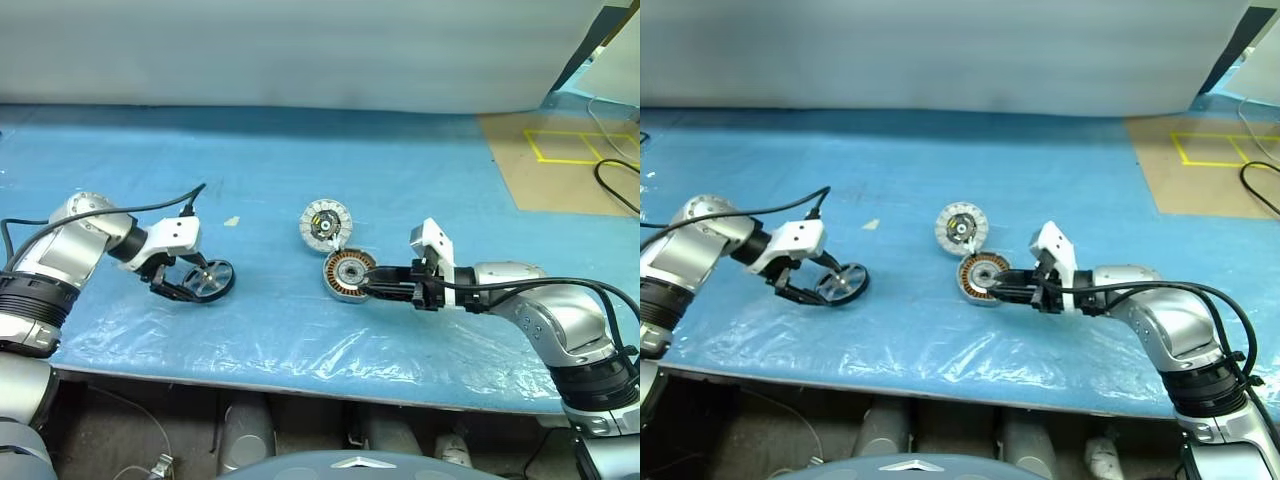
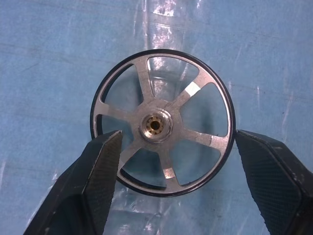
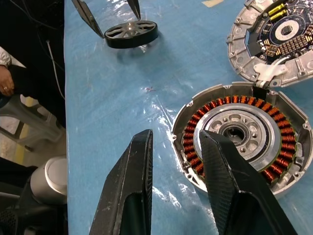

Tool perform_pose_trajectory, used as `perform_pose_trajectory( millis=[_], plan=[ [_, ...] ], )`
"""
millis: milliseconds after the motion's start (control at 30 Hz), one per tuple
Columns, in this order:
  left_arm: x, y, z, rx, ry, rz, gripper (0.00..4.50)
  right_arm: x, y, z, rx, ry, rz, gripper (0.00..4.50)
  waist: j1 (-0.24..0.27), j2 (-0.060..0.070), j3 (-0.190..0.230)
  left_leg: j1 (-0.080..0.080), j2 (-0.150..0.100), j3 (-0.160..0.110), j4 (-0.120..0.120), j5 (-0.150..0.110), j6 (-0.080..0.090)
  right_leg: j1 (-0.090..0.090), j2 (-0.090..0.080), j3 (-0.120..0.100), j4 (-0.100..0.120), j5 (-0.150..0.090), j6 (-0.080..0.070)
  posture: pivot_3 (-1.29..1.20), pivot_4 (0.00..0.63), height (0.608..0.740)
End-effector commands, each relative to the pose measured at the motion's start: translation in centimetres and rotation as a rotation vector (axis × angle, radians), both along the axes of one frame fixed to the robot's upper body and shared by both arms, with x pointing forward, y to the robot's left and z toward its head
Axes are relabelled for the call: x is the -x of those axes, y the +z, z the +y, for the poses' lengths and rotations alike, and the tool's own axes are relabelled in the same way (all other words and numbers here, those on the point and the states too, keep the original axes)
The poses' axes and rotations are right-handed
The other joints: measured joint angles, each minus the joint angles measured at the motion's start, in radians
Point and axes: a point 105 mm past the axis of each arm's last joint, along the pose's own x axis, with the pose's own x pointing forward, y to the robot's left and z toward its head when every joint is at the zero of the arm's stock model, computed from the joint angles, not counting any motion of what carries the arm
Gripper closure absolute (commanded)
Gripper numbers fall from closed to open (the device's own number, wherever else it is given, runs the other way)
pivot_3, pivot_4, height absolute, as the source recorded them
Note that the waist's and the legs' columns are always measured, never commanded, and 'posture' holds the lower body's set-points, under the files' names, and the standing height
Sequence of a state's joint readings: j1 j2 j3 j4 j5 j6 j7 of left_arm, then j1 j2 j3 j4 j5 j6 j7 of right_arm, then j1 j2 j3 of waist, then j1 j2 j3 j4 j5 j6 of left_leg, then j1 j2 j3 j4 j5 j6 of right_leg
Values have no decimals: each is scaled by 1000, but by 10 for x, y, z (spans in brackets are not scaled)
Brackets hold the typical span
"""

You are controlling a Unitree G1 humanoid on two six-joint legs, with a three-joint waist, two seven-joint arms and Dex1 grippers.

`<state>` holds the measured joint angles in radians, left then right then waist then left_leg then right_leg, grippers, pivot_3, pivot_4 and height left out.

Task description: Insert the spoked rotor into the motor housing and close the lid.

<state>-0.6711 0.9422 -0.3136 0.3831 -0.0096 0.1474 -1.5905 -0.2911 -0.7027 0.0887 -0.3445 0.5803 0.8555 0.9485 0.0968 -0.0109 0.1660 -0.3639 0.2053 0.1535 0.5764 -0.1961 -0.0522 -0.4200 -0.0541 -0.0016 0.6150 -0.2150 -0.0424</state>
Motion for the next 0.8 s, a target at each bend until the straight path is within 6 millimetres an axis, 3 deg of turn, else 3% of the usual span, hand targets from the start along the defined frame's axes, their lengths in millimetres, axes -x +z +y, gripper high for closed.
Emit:
perform_pose_trajectory(
  millis=[33, 333, 800],
  plan=[
    [-2, 18, -3, 44, -24, -36, 629, 5, 11, 6, -2, 33, -36, 2925, 0, 0, 0, 0, 0, 0, 0, 0, 0, 0, 0, 0, 0, 0, 0, 0, 150, 740],
    [-13, 9, -5, 37, 16, -39, 629, 14, 10, 13, 6, 42, -32, 2925, -1, 0, 0, -1, 0, 0, 0, 0, 0, -1, 0, 0, 0, 0, 0, 0, 150, 740],
    [-7, -7, -4, 8, 24, 0, 629, 10, 9, 15, 22, 19, -37, 2925, -1, 0, 0, -1, 0, 0, 0, 0, 0, -1, 0, 0, 0, 0, 0, 0, 150, 740]
  ],
)
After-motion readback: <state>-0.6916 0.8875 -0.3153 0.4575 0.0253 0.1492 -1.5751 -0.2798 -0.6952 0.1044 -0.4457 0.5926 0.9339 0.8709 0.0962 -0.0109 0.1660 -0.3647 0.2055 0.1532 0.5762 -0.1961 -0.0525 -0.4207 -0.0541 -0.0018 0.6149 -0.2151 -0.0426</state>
